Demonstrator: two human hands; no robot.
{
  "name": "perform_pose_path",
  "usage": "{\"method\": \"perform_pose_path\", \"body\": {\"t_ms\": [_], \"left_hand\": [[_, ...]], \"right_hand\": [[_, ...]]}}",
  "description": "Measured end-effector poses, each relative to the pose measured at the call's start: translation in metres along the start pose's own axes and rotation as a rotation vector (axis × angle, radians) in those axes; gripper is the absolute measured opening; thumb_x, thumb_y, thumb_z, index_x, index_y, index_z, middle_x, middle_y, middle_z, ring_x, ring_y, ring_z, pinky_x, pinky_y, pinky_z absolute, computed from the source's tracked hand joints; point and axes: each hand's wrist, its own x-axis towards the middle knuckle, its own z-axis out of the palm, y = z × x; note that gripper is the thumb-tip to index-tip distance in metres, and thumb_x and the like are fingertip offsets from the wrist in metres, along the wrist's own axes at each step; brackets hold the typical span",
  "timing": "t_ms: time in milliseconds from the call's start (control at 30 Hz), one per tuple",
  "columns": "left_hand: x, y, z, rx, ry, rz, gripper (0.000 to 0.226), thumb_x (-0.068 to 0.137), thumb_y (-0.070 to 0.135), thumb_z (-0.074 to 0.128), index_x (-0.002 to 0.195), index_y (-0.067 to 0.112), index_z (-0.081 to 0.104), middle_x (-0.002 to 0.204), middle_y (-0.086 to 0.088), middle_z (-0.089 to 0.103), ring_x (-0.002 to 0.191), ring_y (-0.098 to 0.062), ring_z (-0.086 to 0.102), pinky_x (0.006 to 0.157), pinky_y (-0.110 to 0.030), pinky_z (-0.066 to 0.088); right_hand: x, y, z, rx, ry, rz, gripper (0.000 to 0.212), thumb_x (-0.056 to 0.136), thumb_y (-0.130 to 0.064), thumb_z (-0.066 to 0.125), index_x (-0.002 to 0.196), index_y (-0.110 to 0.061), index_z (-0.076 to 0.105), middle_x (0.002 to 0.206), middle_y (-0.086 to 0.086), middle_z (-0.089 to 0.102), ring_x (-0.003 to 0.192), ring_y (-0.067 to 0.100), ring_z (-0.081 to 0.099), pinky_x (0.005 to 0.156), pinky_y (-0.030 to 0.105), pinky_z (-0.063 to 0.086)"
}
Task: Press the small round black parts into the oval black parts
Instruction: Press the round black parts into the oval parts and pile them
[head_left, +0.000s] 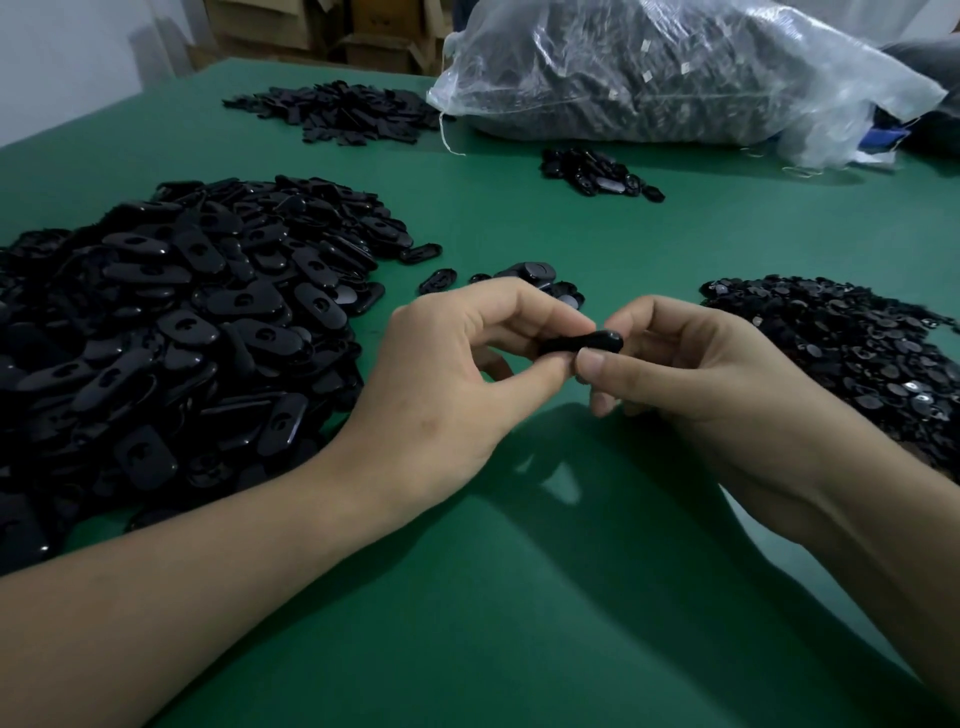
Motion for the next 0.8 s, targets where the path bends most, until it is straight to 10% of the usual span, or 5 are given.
{"method": "perform_pose_path", "body": {"t_ms": [133, 800], "left_hand": [[0.002, 0.000, -0.001, -0.046, 0.083, -0.008, 0.026, 0.087, 0.008, 0.080, 0.094, 0.032, 0.074, 0.089, 0.014, 0.078, 0.083, -0.007, 0.075, 0.075, -0.025, 0.059], [-0.002, 0.003, 0.002, -0.010, 0.121, 0.047, 0.021, 0.084, 0.001, 0.080, 0.093, 0.019, 0.076, 0.089, 0.012, 0.079, 0.082, -0.002, 0.076, 0.078, -0.014, 0.057]], "right_hand": [[-0.001, 0.004, 0.006, 0.123, -0.038, 0.025, 0.031, 0.071, -0.020, 0.078, 0.100, -0.013, 0.070, 0.085, 0.004, 0.070, 0.070, 0.014, 0.063, 0.080, 0.034, 0.042], [-0.001, 0.008, 0.016, 0.356, -0.039, 0.082, 0.018, 0.071, -0.009, 0.069, 0.088, -0.012, 0.064, 0.076, 0.006, 0.063, 0.064, 0.015, 0.058, 0.072, 0.025, 0.049]]}}
